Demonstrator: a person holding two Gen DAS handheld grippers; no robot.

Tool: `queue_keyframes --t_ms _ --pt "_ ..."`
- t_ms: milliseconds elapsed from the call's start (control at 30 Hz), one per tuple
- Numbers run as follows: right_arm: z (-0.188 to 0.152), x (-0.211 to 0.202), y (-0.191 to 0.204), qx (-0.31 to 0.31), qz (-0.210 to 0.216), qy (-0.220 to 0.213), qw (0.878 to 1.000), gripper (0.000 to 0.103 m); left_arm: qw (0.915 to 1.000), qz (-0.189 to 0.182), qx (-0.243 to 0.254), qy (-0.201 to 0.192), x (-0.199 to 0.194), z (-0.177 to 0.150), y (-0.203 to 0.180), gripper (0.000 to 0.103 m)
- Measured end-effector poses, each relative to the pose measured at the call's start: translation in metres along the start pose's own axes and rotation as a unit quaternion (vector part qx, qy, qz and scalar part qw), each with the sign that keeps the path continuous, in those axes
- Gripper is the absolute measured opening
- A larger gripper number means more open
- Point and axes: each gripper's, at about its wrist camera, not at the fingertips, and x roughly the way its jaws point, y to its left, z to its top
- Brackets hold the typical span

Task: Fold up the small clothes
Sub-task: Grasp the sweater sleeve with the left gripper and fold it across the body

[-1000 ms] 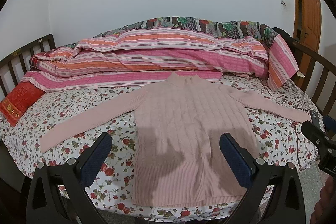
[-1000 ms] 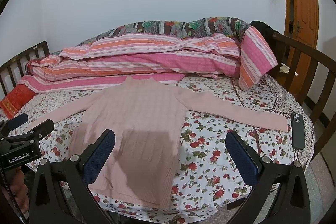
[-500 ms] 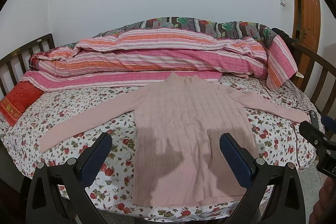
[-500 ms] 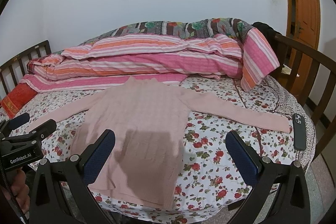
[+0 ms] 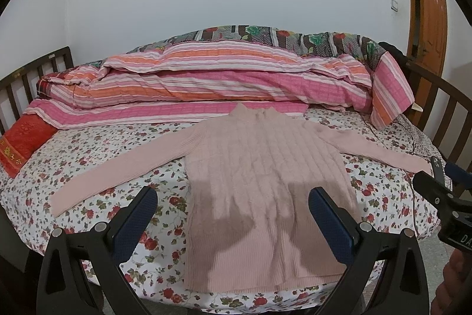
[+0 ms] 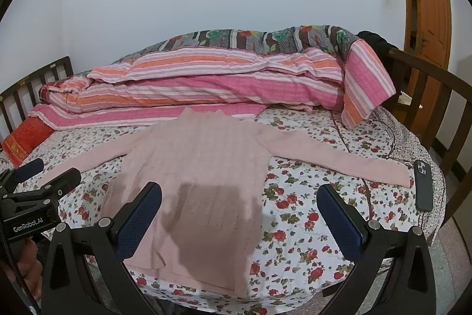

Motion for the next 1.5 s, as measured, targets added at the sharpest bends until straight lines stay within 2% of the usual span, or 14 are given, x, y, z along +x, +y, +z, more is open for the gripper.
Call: queue_keyframes --t_ms 433,600,800,967,1200,1333,1500 --pt "-0.005 0.013 0.005 -0.011 0.008 -0.003 1.000 0.103 0.9989 -0.016 -0.041 0.013 0.029 -0.015 0.036 0.103" --pt "-0.009 0.028 0.007 -0.010 0.018 0.004 1.000 0.103 0.9959 -0.024 -0.081 0.033 0.057 -0.032 0.070 0.102" --pt "-0.015 0.053 0.011 -0.015 0.031 0.014 0.999 0.103 0.9911 -0.010 -0.124 0.046 0.089 -0.053 0.118 0.102" --pt "-0.024 0.078 0.021 -0.034 0.037 0.017 0.999 0.103 0.9822 0.014 -0.180 0.051 0.121 -0.071 0.172 0.098" --pt "-0.036 0.110 0.035 -0.046 0.036 0.028 0.998 0.103 0.9620 0.046 -0.264 0.051 0.152 -0.089 0.243 0.095" --pt "-0.042 0.121 0.045 -0.067 0.046 0.028 0.996 0.103 0.9483 0.058 -0.310 0.034 0.158 -0.099 0.282 0.082" --pt "-0.049 0.131 0.055 -0.099 0.041 0.021 0.994 0.103 0.9366 0.083 -0.340 0.010 0.164 -0.097 0.314 0.081"
